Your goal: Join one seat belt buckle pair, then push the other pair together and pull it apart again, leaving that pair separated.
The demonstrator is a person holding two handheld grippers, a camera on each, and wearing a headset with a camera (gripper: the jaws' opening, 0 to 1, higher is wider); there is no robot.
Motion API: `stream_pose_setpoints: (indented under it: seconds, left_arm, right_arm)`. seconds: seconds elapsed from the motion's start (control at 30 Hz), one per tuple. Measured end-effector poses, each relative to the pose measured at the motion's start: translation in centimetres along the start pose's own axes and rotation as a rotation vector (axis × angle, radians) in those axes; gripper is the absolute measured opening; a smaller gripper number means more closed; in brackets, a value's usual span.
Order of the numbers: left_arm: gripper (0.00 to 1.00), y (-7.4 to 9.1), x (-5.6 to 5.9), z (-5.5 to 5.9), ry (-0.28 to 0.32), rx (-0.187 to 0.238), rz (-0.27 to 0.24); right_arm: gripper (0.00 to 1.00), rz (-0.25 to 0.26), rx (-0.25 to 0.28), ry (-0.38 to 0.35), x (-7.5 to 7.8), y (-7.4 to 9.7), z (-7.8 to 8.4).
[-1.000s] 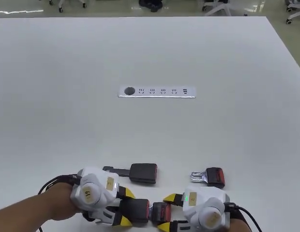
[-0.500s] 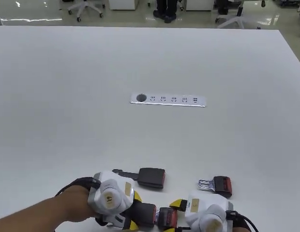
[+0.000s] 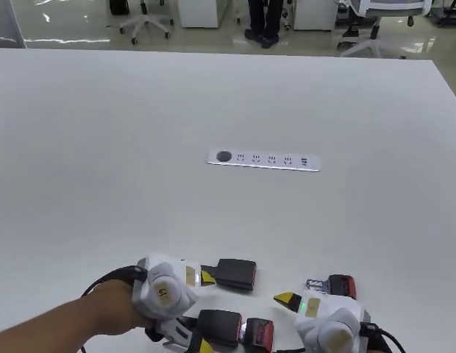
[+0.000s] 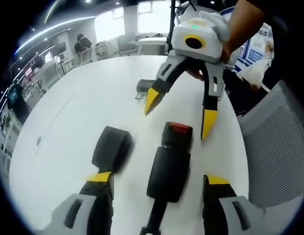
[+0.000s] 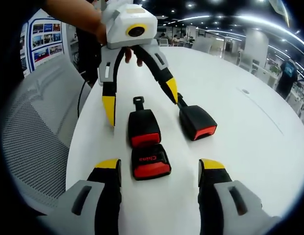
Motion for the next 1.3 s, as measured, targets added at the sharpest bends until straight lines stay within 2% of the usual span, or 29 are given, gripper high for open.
stream_pose_setpoints:
  seconds: [0.13, 0.3, 0.5, 0.6, 0.73, 0.97, 1.13, 1.17, 1.3]
  left_arm:
    - [0.80, 0.5, -0.5, -0.4, 0.010, 0.018, -0.015]
    - [0.83, 1.2, -1.3, -1.6, 0.003, 0.047, -0.038]
    - [0.84, 1.6, -2.9, -2.7, -0.002, 0.086, -0.063]
    - [0.85, 1.8, -3.5, -3.3, -0.012, 0.096, -0.072]
    - [0.85, 2.1, -4.3, -3.9, -0.032, 0.107, -0.074]
    - [0.84, 2.0, -5.8, -4.9, -0.051, 0.122, -0.079]
    - [0.84, 1.3, -6.5, -5.1, -0.065, 0.121, -0.067]
    - [0.84, 1.2, -6.6, -5.2, -0.067, 0.120, -0.064]
    - [0.81, 0.3, -6.9, -4.7, -0.089, 0.103, -0.048]
  right_arm:
    - [0.65, 0.021, 0.021, -0.012, 0.6, 1.2, 0.0]
    - [0.70, 0.057, 0.054, -0.019, 1.9, 4.1, -0.6]
    - [0.71, 0.089, 0.065, -0.027, 3.7, 6.7, -0.6]
    - [0.71, 0.103, 0.074, -0.025, 4.1, 8.1, -1.3]
    - [0.71, 0.117, 0.069, -0.025, 5.1, 9.4, -1.2]
    - [0.71, 0.134, 0.066, -0.041, 6.7, 10.8, -0.6]
    - [0.71, 0.130, 0.050, -0.059, 7.9, 11.2, 0.7]
    - [0.71, 0.130, 0.048, -0.063, 7.7, 11.2, 0.8]
    - [0.71, 0.107, 0.031, -0.093, 8.4, 11.0, 1.8]
Point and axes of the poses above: the centre of the closed fingertips' face, and the gripper's own axes: y roughly backward along the fingers, x roughly to its right, z roughly out of its underside, the point moved 1 cm from there along y, roughly backward along the fingers, and after that the axes turned 10 degrees about -z, right-handed, at the moved point
